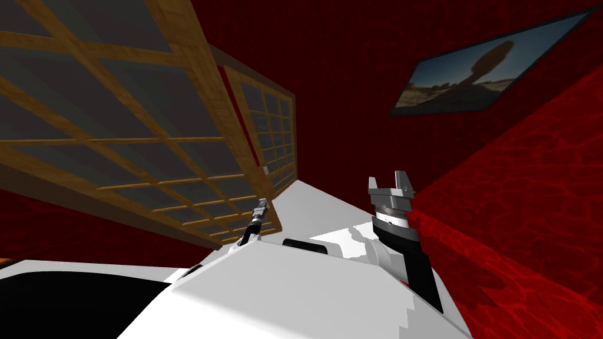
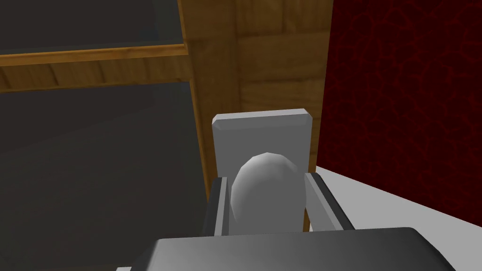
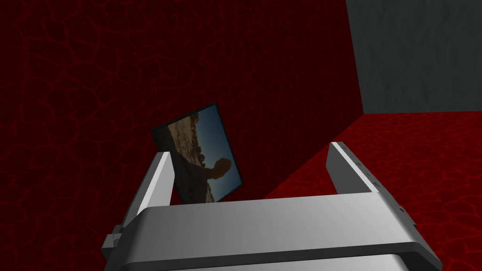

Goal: Pull the door open

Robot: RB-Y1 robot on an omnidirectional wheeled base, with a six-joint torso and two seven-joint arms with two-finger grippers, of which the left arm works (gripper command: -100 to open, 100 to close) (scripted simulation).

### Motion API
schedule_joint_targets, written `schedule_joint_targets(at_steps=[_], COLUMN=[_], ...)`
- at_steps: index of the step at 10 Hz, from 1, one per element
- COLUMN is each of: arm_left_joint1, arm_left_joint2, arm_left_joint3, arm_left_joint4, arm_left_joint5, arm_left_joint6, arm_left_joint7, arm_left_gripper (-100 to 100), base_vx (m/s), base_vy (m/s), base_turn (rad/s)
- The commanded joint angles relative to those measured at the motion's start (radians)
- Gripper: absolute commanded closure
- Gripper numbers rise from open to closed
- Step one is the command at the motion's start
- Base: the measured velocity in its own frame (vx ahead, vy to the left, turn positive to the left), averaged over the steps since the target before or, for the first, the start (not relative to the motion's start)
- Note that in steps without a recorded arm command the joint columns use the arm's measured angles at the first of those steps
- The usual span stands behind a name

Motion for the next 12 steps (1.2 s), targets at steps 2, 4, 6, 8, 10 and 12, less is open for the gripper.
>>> schedule_joint_targets(at_steps=[2, 4, 6, 8, 10, 12], arm_left_joint1=[-0.002, 0.01, 0.02, 0.03, 0.039, 0.046], arm_left_joint2=[0.004, 0.016, 0.03, 0.045, 0.059, 0.062], arm_left_joint3=[-0.011, -0.039, -0.062, -0.086, -0.108, -0.109], arm_left_joint4=[0.006, 0.001, -0.006, -0.015, -0.022, -0.033], arm_left_joint5=[-0.007, -0.024, -0.038, -0.054, -0.067, -0.068], arm_left_joint6=[-0.004, -0.015, -0.026, -0.038, -0.049, -0.042], arm_left_joint7=[0.01, 0.036, 0.058, 0.082, 0.103, 0.104], arm_left_gripper=[100, 100, 100, 100, 100, 100], base_vx=[-0.149, -0.178, -0.181, -0.195, -0.188, -0.148], base_vy=[0.0, 0.014, 0.022, 0.026, 0.023, 0.021], base_turn=[-0.03, -0.063, -0.055, -0.057, -0.057, -0.024])
